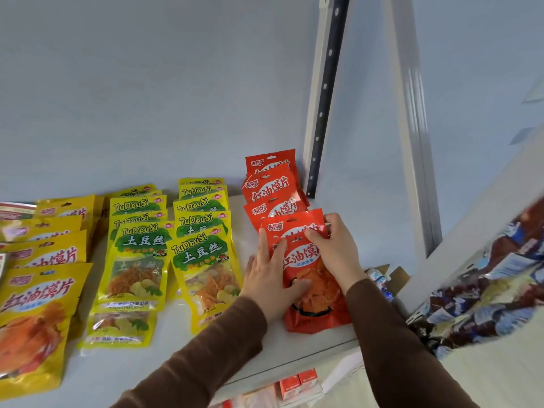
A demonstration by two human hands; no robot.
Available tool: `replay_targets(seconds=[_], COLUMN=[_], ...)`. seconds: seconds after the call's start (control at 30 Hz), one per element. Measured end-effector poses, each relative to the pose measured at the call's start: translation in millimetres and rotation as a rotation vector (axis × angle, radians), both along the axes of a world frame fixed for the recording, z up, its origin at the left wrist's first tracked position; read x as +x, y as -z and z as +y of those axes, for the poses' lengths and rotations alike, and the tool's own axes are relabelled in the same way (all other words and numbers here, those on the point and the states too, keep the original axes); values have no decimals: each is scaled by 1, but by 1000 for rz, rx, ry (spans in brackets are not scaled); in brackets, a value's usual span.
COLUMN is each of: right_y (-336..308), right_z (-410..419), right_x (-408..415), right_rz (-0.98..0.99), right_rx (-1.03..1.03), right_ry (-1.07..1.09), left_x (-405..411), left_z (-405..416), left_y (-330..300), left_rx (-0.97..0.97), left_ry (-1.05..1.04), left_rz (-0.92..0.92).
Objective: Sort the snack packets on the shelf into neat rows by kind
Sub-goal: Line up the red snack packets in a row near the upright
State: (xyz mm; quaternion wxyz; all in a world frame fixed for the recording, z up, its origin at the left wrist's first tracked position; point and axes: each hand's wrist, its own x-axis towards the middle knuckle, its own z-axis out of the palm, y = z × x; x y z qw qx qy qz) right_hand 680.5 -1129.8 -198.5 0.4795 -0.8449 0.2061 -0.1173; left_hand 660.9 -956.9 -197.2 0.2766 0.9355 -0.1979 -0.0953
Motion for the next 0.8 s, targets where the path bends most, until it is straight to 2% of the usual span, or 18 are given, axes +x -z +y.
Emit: replay_targets(seconds=[0.13,0.23,0.33,0.43,0.53,0.57,0.63,0.73,0.8], right_y=[-11,-40,-82,-111,-118,-112,-92,-66,-61], right_z=[7,10,17,30,33,31,22,11,7], right_x=[-6,-25,-49,-37,11,26,45,62,72], right_rz=[52,42,-139,-278,-9,95,202,170,155], right_rx=[-89,-348,-582,-677,-536,-466,-385,-394,-358], right_ry=[-11,3,-51,-95,-183,-188,-140,-32,-21], left_x=[-1,4,10,11,11,13,22,53,76], left_z=[-2,-1,0,-3,-4,-4,-5,-9,-13], left_y=[2,4,5,5,3,1,-6,-23,-35], left_rx=[-35,-80,-54,-55,-54,-106,-374,-877,-1044], left_ry=[22,44,56,45,-10,-33,-117,-341,-468], left_rz=[-49,-8,-3,7,7,20,81,253,421])
